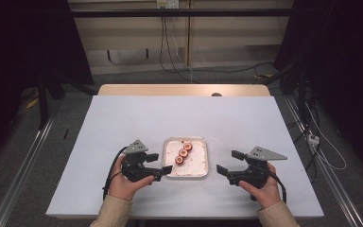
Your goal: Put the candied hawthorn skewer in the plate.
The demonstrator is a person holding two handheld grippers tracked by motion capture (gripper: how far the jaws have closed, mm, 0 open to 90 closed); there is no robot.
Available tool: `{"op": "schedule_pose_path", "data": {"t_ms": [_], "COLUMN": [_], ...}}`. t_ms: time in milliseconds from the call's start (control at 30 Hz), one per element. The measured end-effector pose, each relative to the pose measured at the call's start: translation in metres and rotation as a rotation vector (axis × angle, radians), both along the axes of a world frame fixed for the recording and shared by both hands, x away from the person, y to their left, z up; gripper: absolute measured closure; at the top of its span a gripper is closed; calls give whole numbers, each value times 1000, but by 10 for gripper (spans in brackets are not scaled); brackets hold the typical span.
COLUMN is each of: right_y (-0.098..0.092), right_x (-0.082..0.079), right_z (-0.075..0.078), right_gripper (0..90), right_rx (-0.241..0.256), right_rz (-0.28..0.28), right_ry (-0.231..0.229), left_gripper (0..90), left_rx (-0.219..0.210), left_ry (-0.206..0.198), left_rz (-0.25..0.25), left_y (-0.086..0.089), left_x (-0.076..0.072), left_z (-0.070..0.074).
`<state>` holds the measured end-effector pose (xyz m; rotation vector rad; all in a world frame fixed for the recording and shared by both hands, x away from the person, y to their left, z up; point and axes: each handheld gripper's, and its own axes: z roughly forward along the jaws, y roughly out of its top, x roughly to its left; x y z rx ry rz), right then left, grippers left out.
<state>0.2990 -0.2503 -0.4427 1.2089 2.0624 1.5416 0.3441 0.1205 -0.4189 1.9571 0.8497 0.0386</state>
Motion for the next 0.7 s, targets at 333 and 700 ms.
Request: {"op": "schedule_pose_path", "data": {"t_ms": [333,700], "right_y": [-9,-24], "right_x": [-5,-10], "right_z": [-1,-2], "right_gripper": [101,103], "right_rx": [-13,-17], "right_rz": [-11,-36], "right_ry": [-2,-8], "left_gripper": [217,205], "left_rx": [-2,-7], "left_ry": [-10,-26], "left_rz": [-3,25], "left_y": [12,30], "left_x": [-2,-3], "left_z": [-1,-4]}}
